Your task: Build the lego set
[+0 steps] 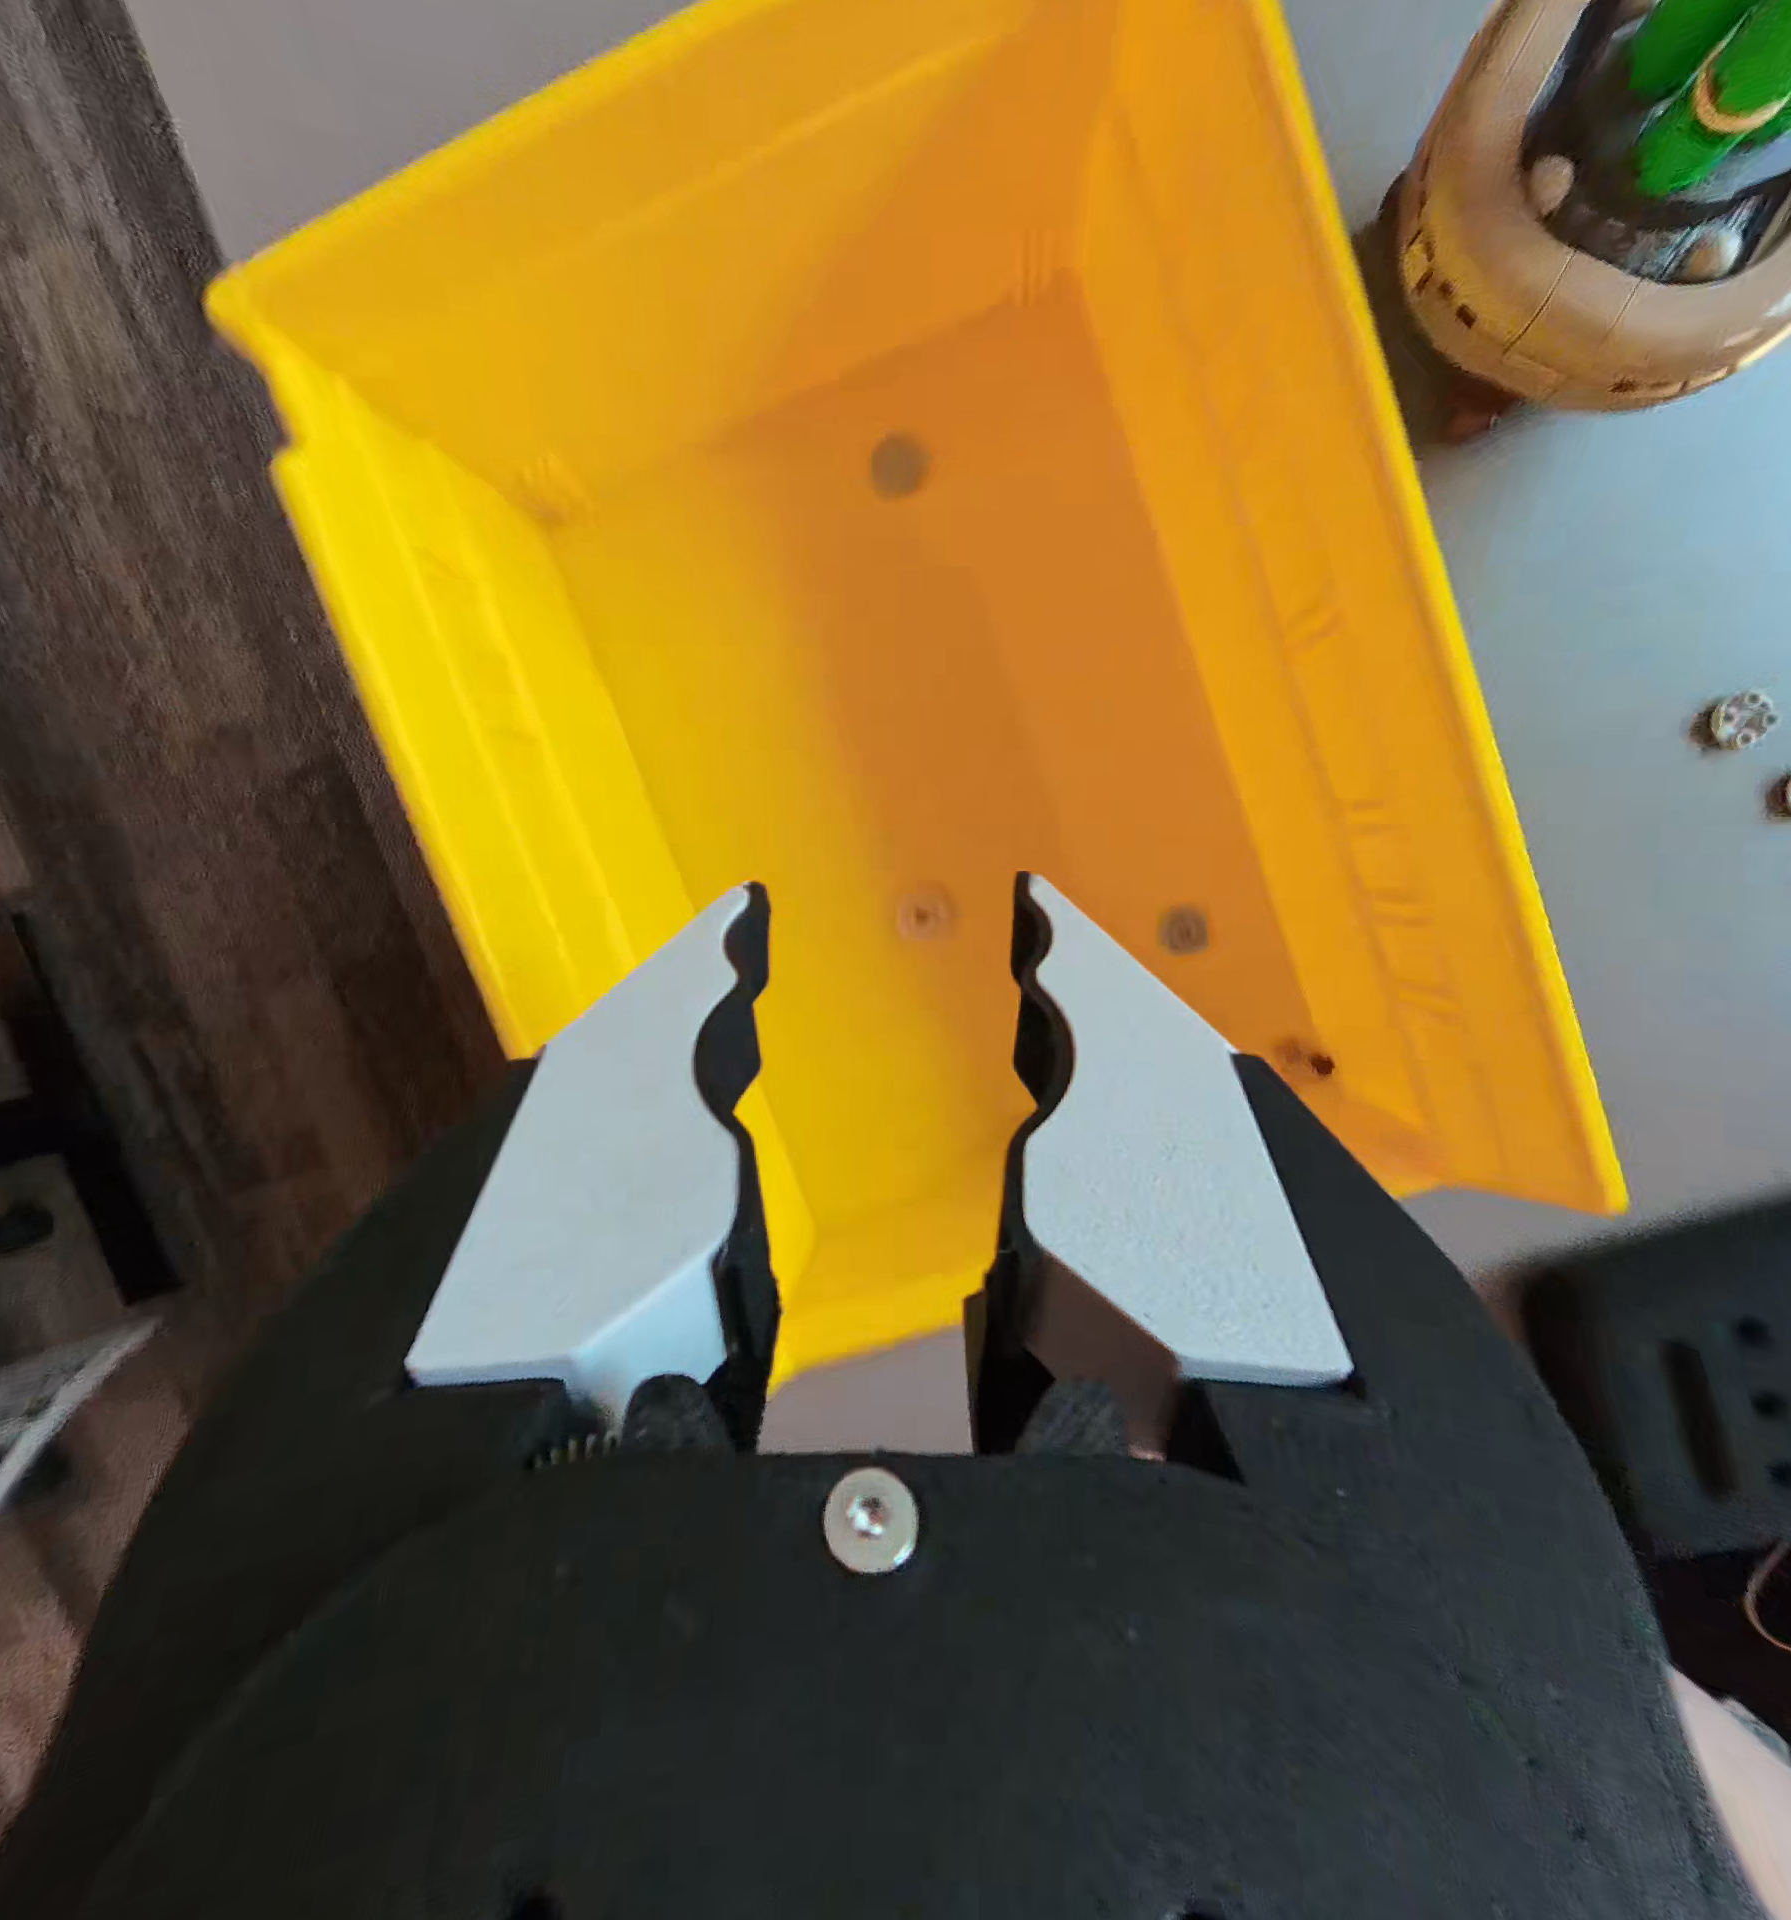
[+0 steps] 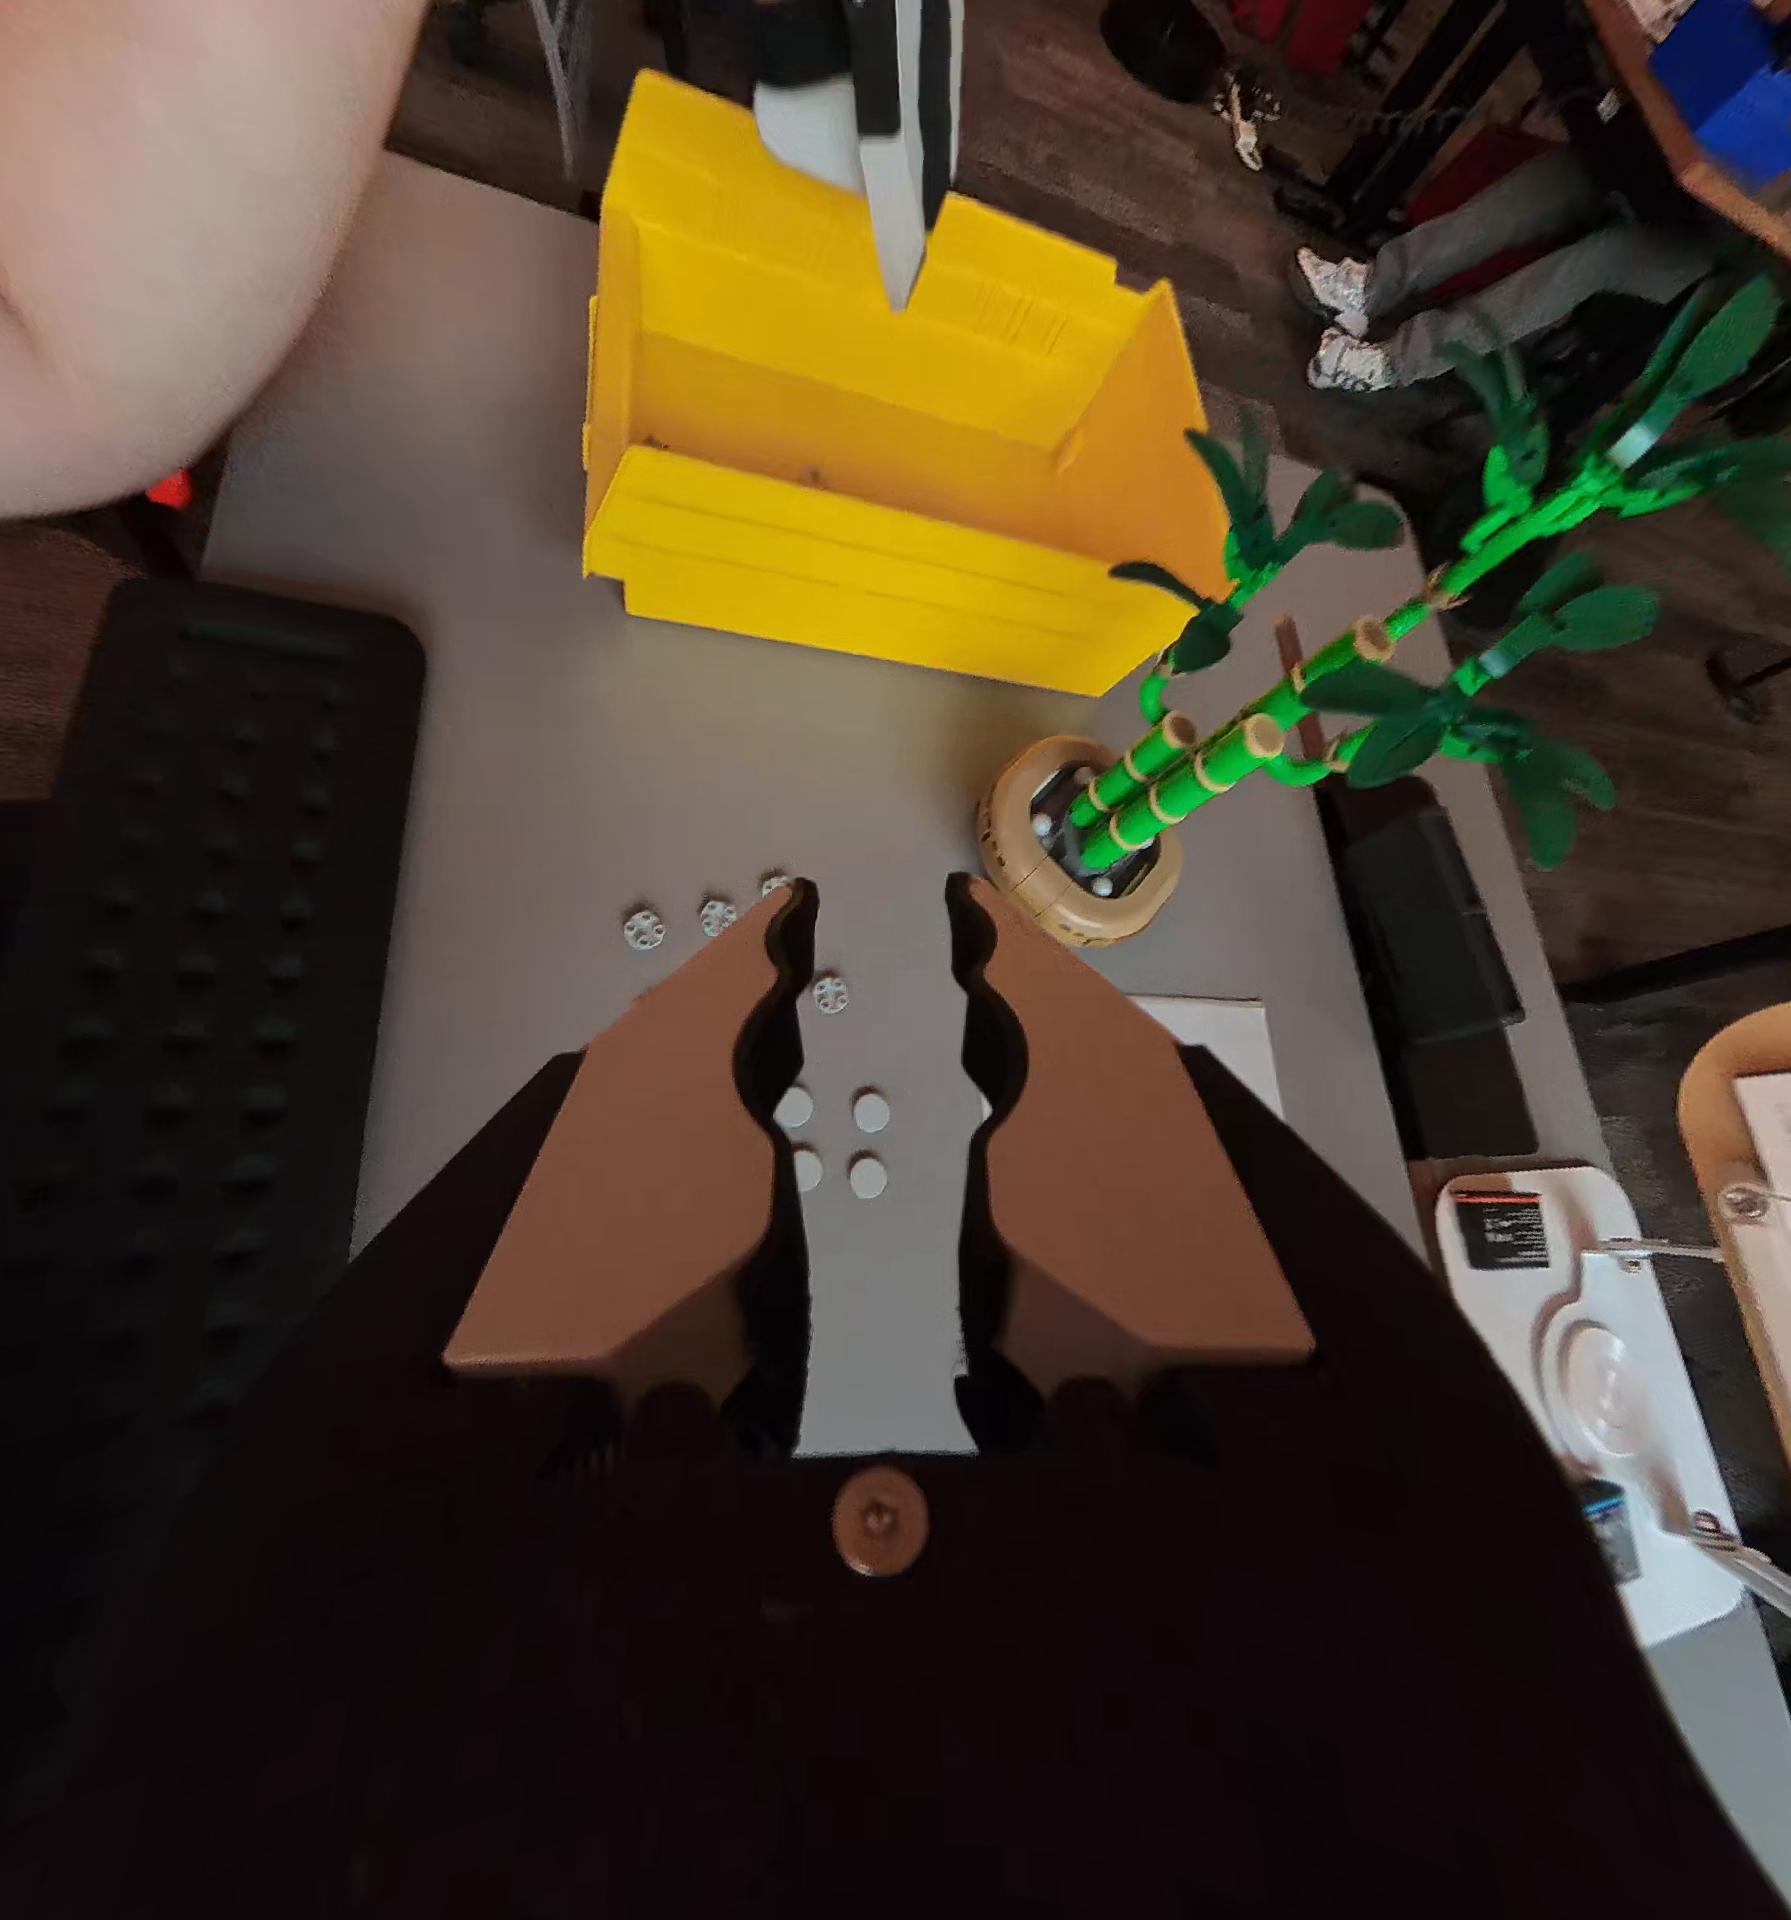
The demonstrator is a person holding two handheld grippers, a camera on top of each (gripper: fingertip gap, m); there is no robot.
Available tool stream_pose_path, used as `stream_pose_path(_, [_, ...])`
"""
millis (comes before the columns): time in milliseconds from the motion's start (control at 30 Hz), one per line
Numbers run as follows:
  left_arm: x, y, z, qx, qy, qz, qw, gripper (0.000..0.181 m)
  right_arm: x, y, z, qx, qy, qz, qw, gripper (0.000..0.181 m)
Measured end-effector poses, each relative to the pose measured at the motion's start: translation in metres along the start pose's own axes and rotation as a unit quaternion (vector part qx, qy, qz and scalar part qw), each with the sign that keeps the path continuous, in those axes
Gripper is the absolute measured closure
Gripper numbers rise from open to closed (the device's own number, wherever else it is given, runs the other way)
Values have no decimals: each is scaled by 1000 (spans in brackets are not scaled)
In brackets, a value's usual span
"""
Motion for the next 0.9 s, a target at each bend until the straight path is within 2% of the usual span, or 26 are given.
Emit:
stream_pose_path(33, [-8,-10,0,14,-13,-12,1000,136,-9,-1,-4,3,3,-3,1000,155])
stream_pose_path(167, [-37,-58,-11,79,-105,-82,988,132,-39,-13,-16,15,18,-32,999,153])
stream_pose_path(200, [-42,-71,-8,72,-131,-89,985,130,-42,-16,-18,17,23,-38,999,152])
stream_pose_path(300, [-52,-108,-5,62,-173,-93,978,140,-48,-18,-24,31,26,-70,997,152])
stream_pose_path(400, [-55,-132,-5,69,-166,-87,980,146,-45,-15,-25,20,27,-75,997,153])
stream_pose_path(467, [-53,-143,-7,84,-151,-72,982,144,-41,-11,-29,29,30,-75,996,153])
stream_pose_path(567, [-45,-154,1,63,-146,-50,986,141,-35,-5,-33,36,31,-68,997,152])
stream_pose_path(767, [-51,-158,6,80,-94,-84,989,132,-32,1,-33,29,35,-68,997,153])
stream_pose_path(900, [-48,-162,5,99,-73,-82,989,136,-25,2,-33,28,43,-47,998,153])
Point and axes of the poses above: each gripper's, where its closed fingertips meet, y back along the fingers, x out of its underside, z = x × y across the jaws, the point moved 2 cm from there along y, back along the fingers, and after that the axes turned 4 degrees about -z, right-handed, at the moved point
